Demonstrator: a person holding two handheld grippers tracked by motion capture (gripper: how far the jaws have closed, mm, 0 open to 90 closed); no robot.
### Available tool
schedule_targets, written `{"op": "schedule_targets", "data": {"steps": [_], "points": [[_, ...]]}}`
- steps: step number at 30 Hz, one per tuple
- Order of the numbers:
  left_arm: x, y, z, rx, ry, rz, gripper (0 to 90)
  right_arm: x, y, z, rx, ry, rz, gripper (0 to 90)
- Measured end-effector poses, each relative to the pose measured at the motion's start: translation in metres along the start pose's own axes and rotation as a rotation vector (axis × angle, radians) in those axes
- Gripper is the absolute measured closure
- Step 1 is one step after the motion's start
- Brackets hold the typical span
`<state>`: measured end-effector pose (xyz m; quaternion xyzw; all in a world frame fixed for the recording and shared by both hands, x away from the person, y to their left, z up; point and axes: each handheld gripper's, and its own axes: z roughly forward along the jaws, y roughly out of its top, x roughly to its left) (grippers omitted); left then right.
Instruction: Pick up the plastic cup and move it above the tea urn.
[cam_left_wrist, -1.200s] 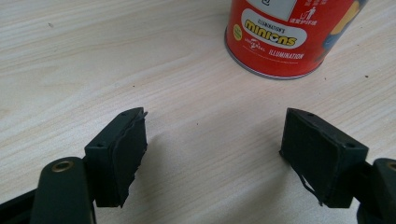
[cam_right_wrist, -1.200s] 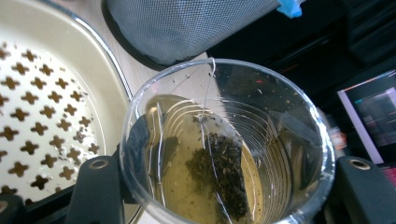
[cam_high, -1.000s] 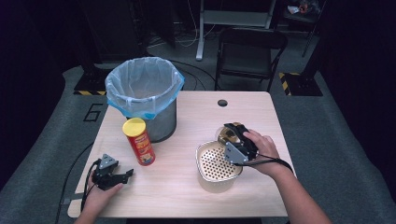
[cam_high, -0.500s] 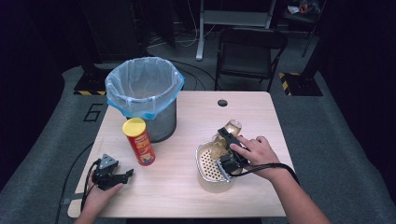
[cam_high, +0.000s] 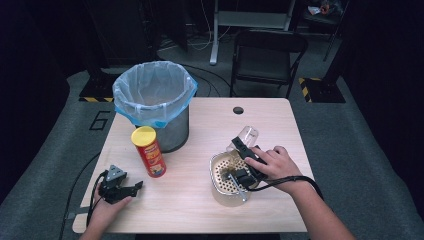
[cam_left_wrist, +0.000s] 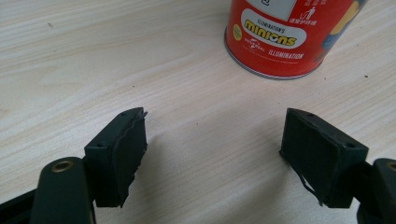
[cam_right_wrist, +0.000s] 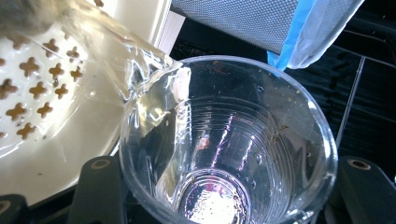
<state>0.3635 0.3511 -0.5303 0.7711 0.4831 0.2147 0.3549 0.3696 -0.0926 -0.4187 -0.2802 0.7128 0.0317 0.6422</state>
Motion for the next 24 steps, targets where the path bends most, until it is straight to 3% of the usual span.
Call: {"op": "schedule_targets", "data": {"steps": [2,4,8,10,24], "points": [[0.0,0.0,0.0,0.0,0.0,0.0,22.1,-0.0015,0.0004,-0.0006,-0.002,0.001,-0.013,36.9],[-0.0001,0.0,0.0,-0.001,0.001,-0.001,22.2,0.0,0.0002,-0.0015,-0.002,-0.003,0.01,36.9],[0.0,0.0,0.0,0.0,0.0,0.0,22.1,-0.0022,0.0013,-0.0023,-0.015,-0.007,-0.022,37.0],[0.0,0.0,0.0,0.001,0.0,0.001,22.1,-0.0006,0.0008,-0.0033,-0.007,-0.007,0.006,37.0],[-0.0001,0.0,0.0001,-0.002,0.001,0.0,22.1,-0.0041,0.0009,-0.0052,-0.029,-0.005,-0.001,36.9]]}}
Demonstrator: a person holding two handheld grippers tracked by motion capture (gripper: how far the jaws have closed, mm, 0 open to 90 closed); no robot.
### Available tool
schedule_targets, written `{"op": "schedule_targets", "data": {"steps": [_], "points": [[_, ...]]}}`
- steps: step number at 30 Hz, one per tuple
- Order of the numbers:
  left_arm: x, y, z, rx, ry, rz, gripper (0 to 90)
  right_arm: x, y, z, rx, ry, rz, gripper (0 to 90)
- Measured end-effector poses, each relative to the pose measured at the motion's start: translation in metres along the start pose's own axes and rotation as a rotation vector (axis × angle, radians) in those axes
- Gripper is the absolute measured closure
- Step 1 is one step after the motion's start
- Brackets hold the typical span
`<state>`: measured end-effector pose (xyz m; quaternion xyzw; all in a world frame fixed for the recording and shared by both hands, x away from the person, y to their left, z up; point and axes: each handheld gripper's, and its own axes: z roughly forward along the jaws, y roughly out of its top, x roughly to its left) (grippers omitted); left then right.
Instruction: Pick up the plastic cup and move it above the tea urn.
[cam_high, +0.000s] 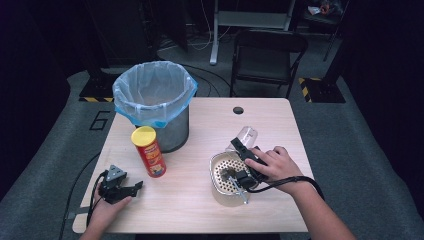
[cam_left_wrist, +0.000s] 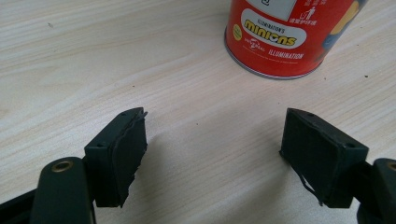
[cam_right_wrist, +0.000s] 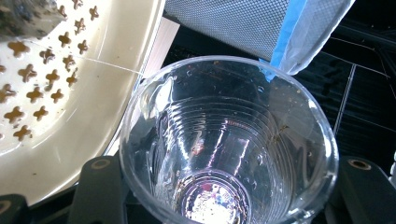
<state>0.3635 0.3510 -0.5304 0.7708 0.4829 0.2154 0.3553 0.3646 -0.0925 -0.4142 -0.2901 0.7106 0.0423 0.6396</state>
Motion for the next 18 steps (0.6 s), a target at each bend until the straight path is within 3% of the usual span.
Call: {"op": "schedule_targets", "data": {"steps": [1,18], "points": [[0.0,0.0,-0.0001,0.001,0.0,0.0,22.1,0.0006,0.0003,-0.0009,0.006,-0.018,0.0,36.9],[0.0003,0.0004,-0.0008,0.01,-0.005,0.002,22.1,-0.0016,0.0007,-0.0041,-0.002,-0.025,-0.041,36.8]]}}
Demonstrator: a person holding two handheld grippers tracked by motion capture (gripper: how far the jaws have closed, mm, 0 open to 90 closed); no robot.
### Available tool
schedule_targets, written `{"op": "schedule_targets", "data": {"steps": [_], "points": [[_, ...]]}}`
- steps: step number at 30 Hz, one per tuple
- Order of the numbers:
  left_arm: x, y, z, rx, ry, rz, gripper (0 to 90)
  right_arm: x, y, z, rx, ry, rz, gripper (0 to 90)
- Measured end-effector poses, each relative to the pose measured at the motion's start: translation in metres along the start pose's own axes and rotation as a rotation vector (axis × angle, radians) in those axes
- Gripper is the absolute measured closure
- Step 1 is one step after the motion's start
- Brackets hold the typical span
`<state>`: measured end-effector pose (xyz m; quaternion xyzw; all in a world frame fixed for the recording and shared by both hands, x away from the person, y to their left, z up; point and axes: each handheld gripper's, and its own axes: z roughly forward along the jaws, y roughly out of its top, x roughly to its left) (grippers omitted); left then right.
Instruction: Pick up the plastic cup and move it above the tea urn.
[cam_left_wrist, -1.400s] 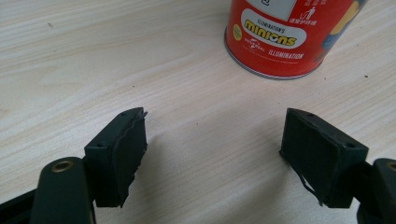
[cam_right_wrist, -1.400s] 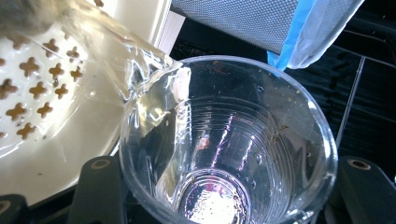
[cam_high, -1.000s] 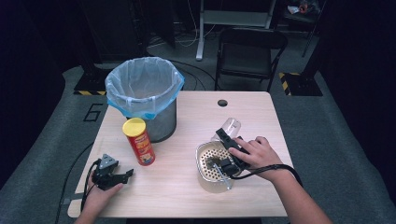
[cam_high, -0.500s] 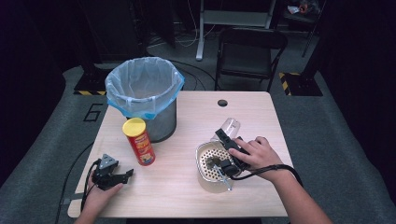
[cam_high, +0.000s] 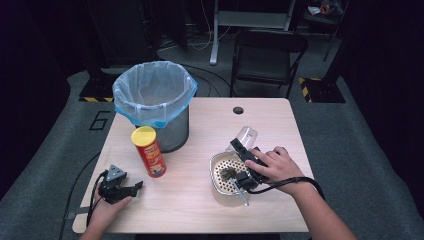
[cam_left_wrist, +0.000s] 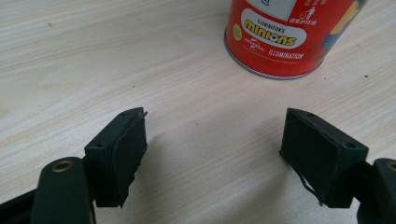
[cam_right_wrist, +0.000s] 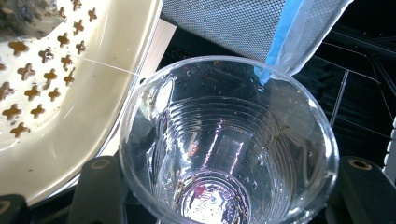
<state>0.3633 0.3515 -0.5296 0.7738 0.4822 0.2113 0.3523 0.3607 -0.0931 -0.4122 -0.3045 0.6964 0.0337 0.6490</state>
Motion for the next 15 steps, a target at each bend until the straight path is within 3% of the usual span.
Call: {"op": "schedule_targets", "data": {"steps": [7,11,12,15], "points": [[0.0,0.0,0.0,0.0,0.0,0.0,22.1,-0.0011,0.0019,-0.0015,0.002,-0.017,-0.024,36.7],[-0.0009,-0.0007,0.0005,-0.013,0.005,-0.002,22.1,-0.0016,0.0051,-0.0024,0.011,-0.034,-0.076,36.7],[-0.001,-0.0008,0.0001,-0.01,0.003,-0.001,22.2,-0.0037,0.0063,-0.002,0.004,0.002,-0.139,36.7],[-0.0012,-0.001,0.0,-0.01,0.002,-0.002,22.2,-0.0033,0.0074,-0.0026,0.013,0.008,-0.155,36.6]]}}
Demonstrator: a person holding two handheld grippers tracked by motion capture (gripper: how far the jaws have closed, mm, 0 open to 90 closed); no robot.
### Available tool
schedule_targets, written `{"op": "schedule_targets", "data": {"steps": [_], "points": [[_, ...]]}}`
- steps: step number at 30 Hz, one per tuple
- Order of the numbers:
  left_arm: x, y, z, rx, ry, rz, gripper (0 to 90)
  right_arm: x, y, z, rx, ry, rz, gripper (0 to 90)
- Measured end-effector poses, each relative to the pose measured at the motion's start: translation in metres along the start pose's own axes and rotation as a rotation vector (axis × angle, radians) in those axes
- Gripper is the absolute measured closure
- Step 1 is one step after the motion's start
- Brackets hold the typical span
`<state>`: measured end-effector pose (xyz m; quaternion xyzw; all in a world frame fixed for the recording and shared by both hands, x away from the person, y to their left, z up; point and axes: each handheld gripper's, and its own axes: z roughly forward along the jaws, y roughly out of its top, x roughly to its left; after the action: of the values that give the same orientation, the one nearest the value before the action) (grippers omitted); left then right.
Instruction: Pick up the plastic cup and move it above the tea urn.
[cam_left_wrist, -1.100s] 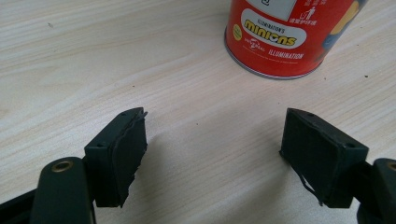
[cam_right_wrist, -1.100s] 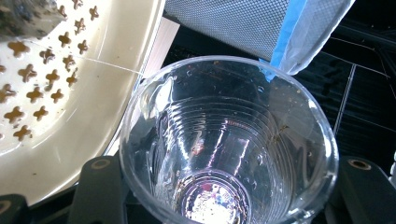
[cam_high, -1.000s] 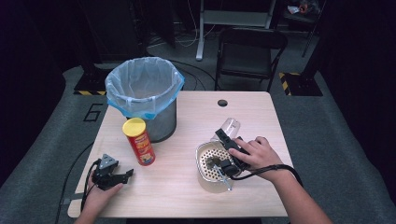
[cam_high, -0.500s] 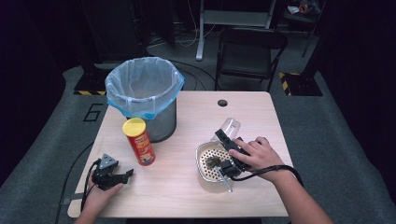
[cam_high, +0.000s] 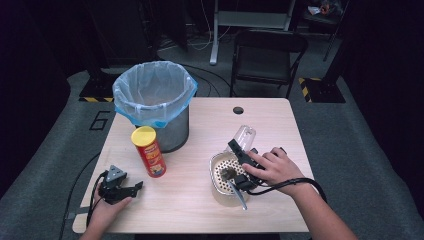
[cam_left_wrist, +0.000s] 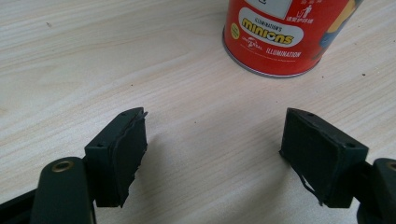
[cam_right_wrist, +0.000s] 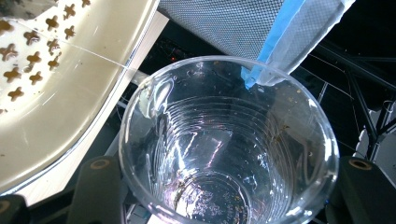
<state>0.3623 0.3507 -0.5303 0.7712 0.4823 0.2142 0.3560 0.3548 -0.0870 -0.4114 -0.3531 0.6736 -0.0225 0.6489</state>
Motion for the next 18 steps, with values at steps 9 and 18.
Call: {"op": "schedule_targets", "data": {"steps": [9,18], "points": [[0.0001,-0.0001,0.0,0.0,0.0,0.001,22.1,-0.0036,-0.0001,-0.002,0.001,-0.055,0.035,36.5],[0.0,0.0,-0.0001,0.001,-0.001,0.0,22.2,0.0009,-0.0025,-0.0036,-0.002,-0.052,0.109,36.3]]}}
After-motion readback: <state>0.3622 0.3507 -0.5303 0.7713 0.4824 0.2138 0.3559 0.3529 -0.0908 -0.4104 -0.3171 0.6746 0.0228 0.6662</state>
